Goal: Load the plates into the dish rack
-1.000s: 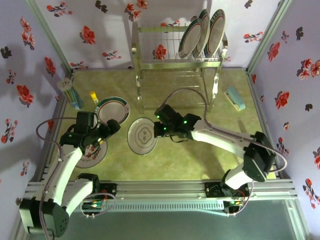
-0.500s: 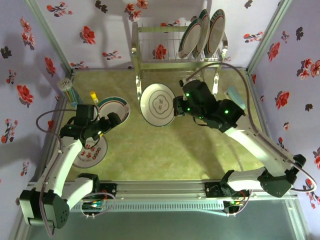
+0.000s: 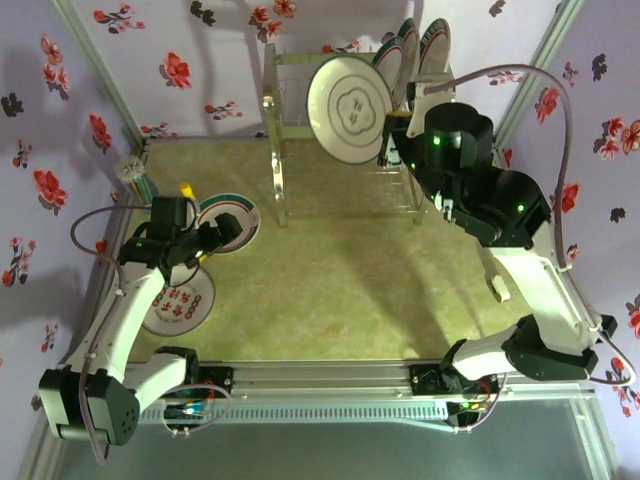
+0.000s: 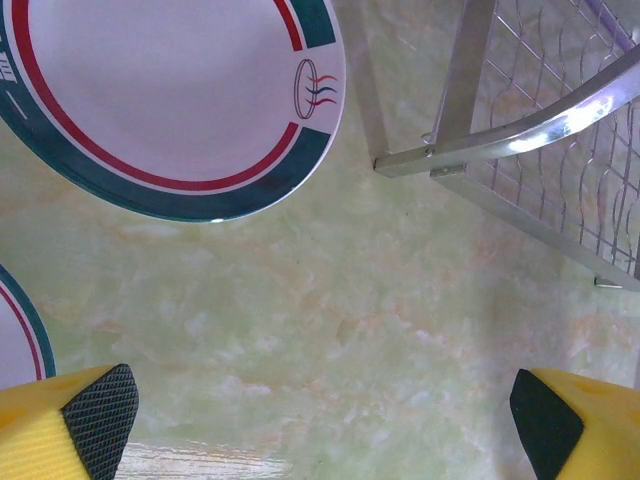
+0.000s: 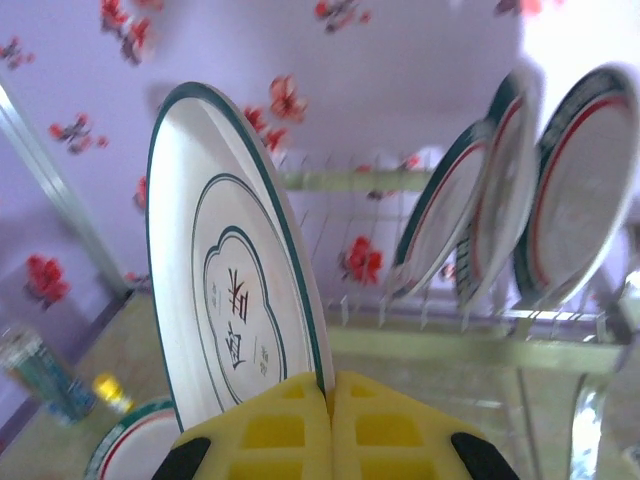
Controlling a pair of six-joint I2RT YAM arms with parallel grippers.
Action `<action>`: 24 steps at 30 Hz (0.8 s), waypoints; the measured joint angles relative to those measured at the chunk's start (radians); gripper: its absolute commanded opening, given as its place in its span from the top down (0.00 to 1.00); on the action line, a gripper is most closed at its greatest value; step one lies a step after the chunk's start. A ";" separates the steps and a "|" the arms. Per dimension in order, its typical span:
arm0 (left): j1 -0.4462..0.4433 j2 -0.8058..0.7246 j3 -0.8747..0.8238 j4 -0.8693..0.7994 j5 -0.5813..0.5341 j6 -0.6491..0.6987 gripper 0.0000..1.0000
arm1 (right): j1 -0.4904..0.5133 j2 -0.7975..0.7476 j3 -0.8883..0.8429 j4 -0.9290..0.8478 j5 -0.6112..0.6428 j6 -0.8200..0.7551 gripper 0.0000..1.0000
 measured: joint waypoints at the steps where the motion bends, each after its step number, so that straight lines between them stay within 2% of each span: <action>1: 0.000 0.000 0.000 0.000 0.000 0.000 0.00 | -0.003 0.014 0.018 0.016 0.028 -0.012 1.00; 11: 0.000 0.000 0.014 -0.005 -0.011 0.000 0.00 | -0.020 0.182 0.170 0.179 0.282 -0.132 1.00; 19: 0.000 0.000 0.068 -0.016 -0.034 0.027 0.00 | -0.030 0.418 0.344 0.280 0.486 -0.266 1.00; 24: 0.000 0.000 0.078 -0.016 -0.042 0.047 0.00 | -0.043 0.563 0.447 0.297 0.550 -0.322 1.00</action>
